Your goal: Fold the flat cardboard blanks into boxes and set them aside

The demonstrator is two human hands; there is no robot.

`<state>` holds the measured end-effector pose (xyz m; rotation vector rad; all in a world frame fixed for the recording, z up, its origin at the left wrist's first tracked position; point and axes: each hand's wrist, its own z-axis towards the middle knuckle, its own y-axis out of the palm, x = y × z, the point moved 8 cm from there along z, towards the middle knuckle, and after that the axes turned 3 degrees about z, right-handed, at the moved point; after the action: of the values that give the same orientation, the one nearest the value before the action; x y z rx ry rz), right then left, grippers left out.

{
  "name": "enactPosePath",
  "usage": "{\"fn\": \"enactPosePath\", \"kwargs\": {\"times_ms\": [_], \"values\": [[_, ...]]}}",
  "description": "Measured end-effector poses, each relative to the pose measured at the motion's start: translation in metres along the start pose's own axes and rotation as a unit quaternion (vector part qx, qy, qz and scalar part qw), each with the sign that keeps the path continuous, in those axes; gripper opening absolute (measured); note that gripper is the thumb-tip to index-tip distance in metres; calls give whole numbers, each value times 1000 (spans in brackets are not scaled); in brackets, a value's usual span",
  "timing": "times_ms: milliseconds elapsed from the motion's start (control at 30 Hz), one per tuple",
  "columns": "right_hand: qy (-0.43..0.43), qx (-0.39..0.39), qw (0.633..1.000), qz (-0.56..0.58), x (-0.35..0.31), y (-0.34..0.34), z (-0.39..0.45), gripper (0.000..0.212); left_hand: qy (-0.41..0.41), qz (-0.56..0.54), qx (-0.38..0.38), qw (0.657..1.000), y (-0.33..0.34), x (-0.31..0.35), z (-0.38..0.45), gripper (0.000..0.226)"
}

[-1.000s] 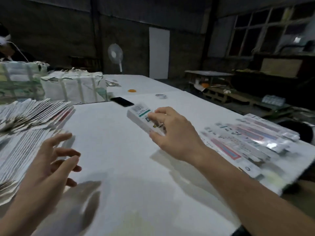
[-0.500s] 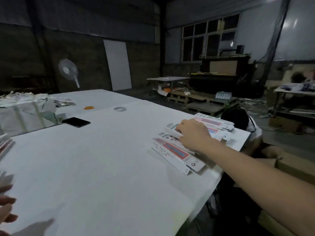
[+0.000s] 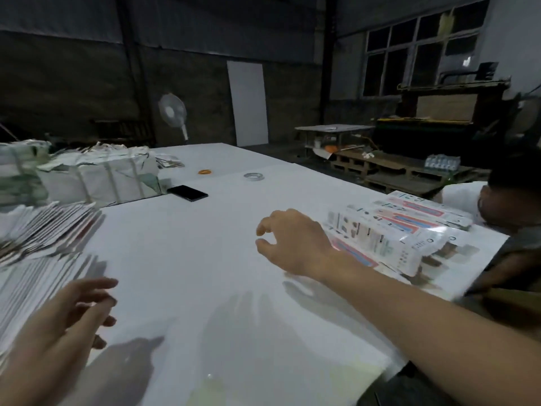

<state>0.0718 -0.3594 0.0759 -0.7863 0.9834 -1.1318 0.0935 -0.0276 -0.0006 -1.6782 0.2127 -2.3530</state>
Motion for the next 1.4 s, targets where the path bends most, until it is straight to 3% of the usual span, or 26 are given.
{"fn": "enactPosePath", "kwargs": {"times_ms": [133, 267, 333, 400, 433, 500, 567, 633, 800, 933, 1100, 1233, 1333, 1400], "values": [[-44, -28, 979, 199, -101, 31, 4, 16, 77, 60, 23, 995, -2, 33, -20, 25], [-114, -69, 968, 214, -188, 75, 9, 20, 105, 132, 77, 983, -19, 45, -18, 20], [-119, -67, 962, 235, -212, 90, 17, 25, 154, 226, 135, 952, -34, 60, -22, 16], [-110, -52, 952, 280, -228, 97, 25, 27, 189, 362, 211, 888, -58, 71, -23, 21], [-106, -48, 947, 299, -236, 100, 29, 26, 166, 428, 236, 856, -73, 68, -20, 26], [-112, -46, 939, 323, -250, 107, 33, 26, 22, 522, 227, 822, -107, 44, -10, 42], [-120, -48, 933, 336, -260, 115, 33, 25, -144, 562, 160, 799, -130, 10, -8, 58], [-123, -50, 929, 346, -263, 122, 33, 25, -207, 578, 95, 784, -131, -12, -9, 52], [-106, -59, 929, 349, -257, 131, 35, 24, -88, 598, 133, 786, -123, 3, -5, 29], [-74, -63, 920, 380, -248, 129, 37, 22, -74, 588, 106, 799, -119, 11, -9, 45], [-76, -59, 912, 399, -245, 119, 35, 25, 51, 517, 240, 820, -123, 63, -16, 56], [-50, -63, 892, 445, -230, 115, 35, 22, 119, 341, 253, 898, -112, 78, -19, 43], [-8, -70, 857, 511, -213, 114, 34, 10, 71, 126, 215, 966, -96, 63, -13, 40], [21, -78, 833, 547, -200, 114, 33, 9, 4, 2, 170, 985, -78, 46, -11, 47]]}}
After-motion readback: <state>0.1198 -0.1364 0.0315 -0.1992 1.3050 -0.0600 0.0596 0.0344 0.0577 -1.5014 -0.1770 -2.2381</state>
